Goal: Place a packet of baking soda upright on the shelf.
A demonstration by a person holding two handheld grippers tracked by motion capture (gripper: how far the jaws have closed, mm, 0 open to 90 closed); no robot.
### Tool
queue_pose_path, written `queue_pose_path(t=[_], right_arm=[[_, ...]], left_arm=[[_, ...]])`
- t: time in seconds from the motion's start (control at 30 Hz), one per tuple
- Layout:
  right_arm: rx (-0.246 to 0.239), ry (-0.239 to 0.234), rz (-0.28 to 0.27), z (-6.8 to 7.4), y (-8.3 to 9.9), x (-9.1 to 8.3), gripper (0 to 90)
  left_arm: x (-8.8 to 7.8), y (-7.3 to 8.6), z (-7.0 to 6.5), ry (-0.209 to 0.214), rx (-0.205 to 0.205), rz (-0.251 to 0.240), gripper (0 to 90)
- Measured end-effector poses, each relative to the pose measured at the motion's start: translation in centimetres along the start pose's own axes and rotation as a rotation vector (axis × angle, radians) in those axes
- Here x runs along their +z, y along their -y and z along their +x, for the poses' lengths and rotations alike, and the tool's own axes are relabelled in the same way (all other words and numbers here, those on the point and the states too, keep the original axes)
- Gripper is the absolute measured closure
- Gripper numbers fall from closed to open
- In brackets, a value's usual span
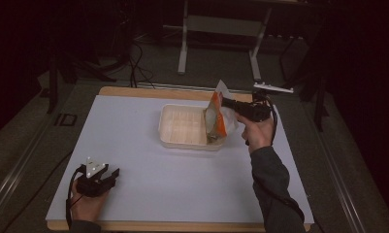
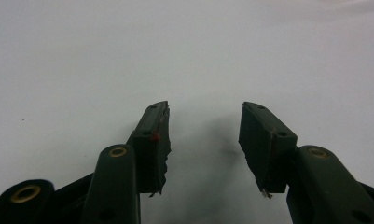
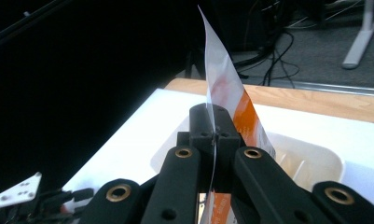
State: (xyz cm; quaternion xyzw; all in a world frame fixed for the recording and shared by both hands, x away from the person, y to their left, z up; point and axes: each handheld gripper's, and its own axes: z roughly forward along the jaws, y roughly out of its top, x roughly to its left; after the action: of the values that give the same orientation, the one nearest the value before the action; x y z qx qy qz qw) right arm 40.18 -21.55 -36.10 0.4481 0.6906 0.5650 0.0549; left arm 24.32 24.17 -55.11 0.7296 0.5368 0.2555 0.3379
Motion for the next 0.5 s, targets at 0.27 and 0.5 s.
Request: queue_pose_path(t=[0.27,0.5], right_arm=[[0.021,0.042,-0.021,-0.69,-0.30,0.20,90.0],[0.026,0.072,-0.021,-0.84,-0.08,0.68,90.0]], left_arm=[[0.00,0.00,-0.01,0.000,0.000,-0.001,52.5],[0.00,0.00,-0.02,0.001,0.000,0.000,52.5]])
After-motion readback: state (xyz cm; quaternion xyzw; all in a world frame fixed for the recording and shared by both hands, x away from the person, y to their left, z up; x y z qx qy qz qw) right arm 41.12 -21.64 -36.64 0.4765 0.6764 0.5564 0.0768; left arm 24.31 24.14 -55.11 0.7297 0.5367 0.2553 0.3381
